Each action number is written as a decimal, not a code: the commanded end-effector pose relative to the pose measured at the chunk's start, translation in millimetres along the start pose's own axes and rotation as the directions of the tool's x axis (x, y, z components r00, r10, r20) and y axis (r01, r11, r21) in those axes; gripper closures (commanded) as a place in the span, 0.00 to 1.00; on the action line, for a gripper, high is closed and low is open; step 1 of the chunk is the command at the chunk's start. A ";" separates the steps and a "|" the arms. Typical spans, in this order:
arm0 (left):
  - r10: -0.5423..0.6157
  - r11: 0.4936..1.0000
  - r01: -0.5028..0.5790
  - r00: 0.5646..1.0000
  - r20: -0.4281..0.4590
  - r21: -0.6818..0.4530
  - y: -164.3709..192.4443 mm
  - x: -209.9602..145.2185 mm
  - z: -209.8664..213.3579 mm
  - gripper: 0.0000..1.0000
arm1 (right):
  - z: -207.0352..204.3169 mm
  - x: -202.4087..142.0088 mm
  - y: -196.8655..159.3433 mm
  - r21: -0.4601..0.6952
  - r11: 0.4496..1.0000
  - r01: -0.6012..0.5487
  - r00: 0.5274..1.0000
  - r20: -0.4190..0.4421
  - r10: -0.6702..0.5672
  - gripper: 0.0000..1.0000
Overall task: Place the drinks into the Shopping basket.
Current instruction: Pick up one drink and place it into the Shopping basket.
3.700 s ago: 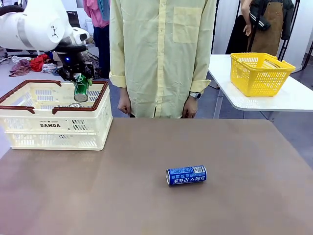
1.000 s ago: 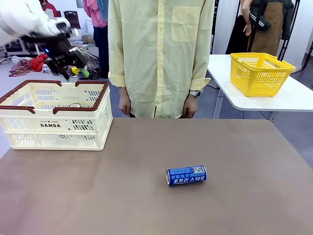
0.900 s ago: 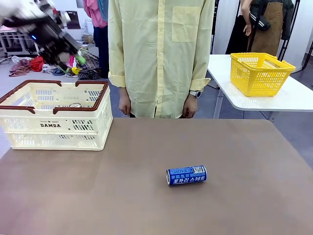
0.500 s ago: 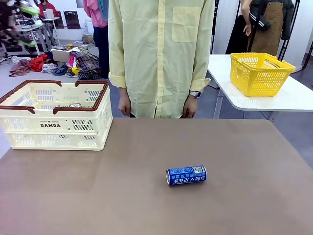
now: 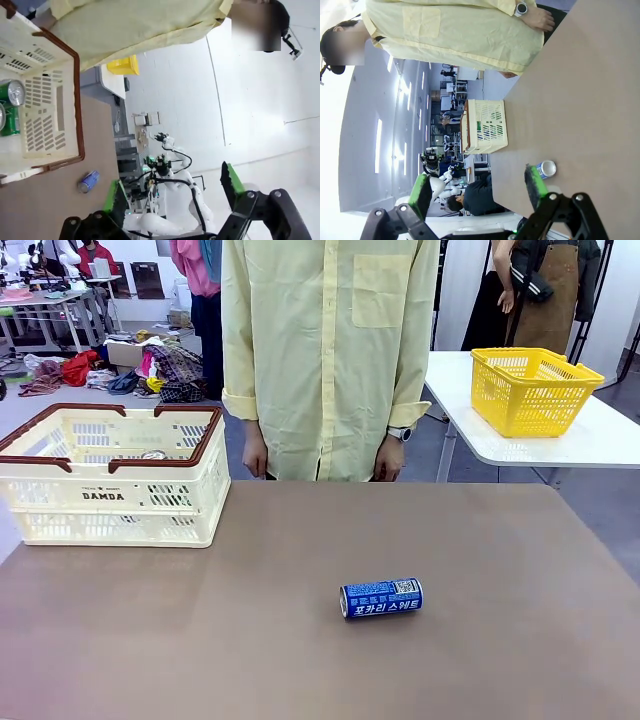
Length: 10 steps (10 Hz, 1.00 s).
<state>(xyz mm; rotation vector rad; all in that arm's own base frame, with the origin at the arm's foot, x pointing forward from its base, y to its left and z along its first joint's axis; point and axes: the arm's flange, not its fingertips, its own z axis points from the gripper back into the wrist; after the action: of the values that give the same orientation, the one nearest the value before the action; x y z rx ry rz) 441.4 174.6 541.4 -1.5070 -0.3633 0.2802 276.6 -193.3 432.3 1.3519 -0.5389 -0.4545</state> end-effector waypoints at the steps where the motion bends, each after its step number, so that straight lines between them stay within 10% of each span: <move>1: -0.010 1.000 0.010 1.000 -0.022 -0.002 -31.6 -10.5 7.9 0.00 | -1.4 3.7 2.4 0.023 1.000 -0.019 1.000 0.011 0.019 0.00; 10: -0.010 1.000 0.010 1.000 -0.022 -0.002 -31.6 -10.5 7.9 0.00 | -1.4 3.7 2.4 0.023 1.000 -0.019 1.000 0.011 0.019 0.00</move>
<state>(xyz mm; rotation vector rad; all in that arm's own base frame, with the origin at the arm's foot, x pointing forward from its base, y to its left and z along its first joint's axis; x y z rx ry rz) 429.5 175.5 570.8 -1.5120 -0.3701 0.2582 276.6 -193.3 432.3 1.3519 -0.5389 -0.4544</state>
